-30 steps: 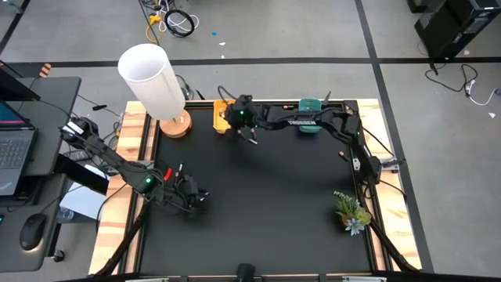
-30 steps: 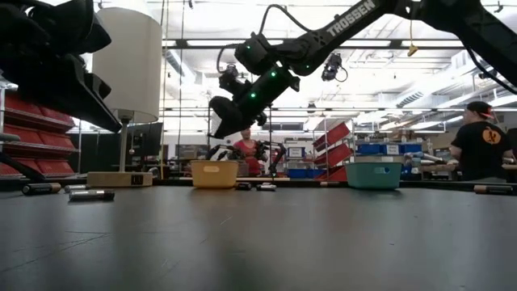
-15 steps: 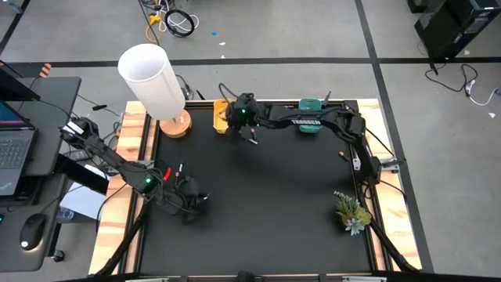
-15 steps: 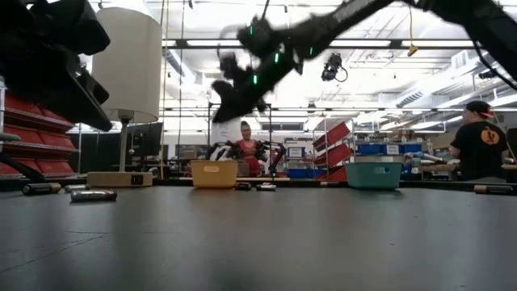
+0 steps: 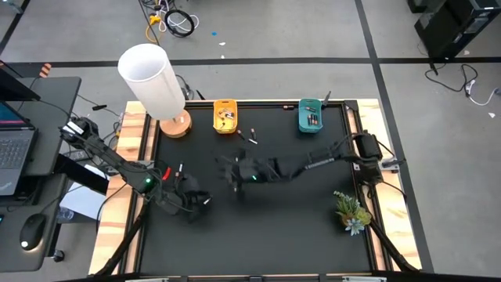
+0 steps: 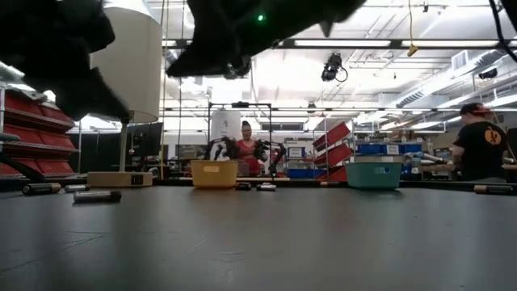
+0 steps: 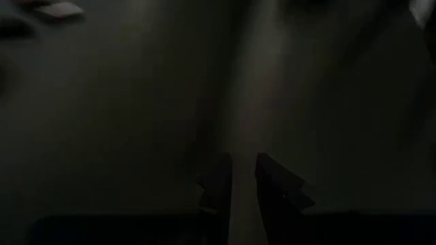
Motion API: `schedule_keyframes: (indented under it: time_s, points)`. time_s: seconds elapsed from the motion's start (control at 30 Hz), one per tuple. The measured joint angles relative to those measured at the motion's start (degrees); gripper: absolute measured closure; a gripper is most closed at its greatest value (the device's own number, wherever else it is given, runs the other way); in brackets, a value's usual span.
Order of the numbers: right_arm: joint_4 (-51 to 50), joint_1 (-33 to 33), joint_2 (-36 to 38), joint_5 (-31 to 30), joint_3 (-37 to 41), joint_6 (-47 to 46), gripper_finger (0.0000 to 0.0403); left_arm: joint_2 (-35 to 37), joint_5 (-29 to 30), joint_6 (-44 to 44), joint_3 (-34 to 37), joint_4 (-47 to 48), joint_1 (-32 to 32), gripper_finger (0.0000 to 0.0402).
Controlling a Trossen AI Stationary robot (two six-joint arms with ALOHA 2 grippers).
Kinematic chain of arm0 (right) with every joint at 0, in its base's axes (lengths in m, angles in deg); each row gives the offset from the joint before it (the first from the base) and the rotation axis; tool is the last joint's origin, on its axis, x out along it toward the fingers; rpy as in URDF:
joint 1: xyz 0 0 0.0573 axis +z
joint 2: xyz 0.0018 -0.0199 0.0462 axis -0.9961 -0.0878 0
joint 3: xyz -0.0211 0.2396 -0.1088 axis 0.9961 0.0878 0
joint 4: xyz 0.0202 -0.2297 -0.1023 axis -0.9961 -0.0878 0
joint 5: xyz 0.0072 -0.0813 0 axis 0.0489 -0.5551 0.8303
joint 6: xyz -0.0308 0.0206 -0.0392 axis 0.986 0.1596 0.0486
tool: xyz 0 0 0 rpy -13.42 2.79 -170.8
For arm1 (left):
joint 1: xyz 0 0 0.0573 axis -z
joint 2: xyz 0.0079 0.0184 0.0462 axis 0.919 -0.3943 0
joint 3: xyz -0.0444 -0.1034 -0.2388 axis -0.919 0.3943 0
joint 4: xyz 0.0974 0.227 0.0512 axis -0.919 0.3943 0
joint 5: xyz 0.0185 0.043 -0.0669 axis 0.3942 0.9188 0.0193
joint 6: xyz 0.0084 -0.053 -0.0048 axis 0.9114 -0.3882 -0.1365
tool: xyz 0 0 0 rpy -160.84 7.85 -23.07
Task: Sort batteries
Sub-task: Put the silver battery into the yellow bin
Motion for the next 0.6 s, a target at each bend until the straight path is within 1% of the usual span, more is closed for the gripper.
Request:
schedule_keyframes:
  time_s: [0.1, 0.17, 0.23, 0.3, 0.33, 0.47, 0.6]
  points:
    - [13.65, 3.55, 0.0, -3.8, 6.01, 0.62, 0.03, -2.17, 7.03, -1.66, 0.8, -4.89, 1.84, 0.033]
    - [20.0, 5.5, 0.04, -9.05, 9.28, 2.91, 0.03, -4.91, 10.12, -0.83, 1.15, -8.84, 3.21, 0.033]
    - [22.68, 6.94, 0.57, -15.21, 11.72, 4.5, 0.0301, -8.05, 14.0, -0.41, 1.1, -12.07, 4.3, 0.033]
    - [23.41, 7.67, 2.11, -19.6, 14.1, 4.35, 0.0301, -10.75, 16.72, -0.16, 1.11, -14.32, 5.15, 0.033]
    - [23.71, 7.89, 2.95, -20.63, 15.01, 3.69, 0.0302, -12.11, 17.62, -0.04, 1.1, -15.15, 5.43, 0.033]
    - [27.94, 9.3, 5.8, -21.39, 19.24, 1.68, 0.0302, -17.12, 21.32, -0.49, 1.1, -15.75, 6.76, 0.033]
    - [33.63, 10.42, 7.27, -21.22, 22.95, 2.6, 0.0302, -20.78, 22.11, -3.82, 1.1, -15.8, 6.79, 0.033]
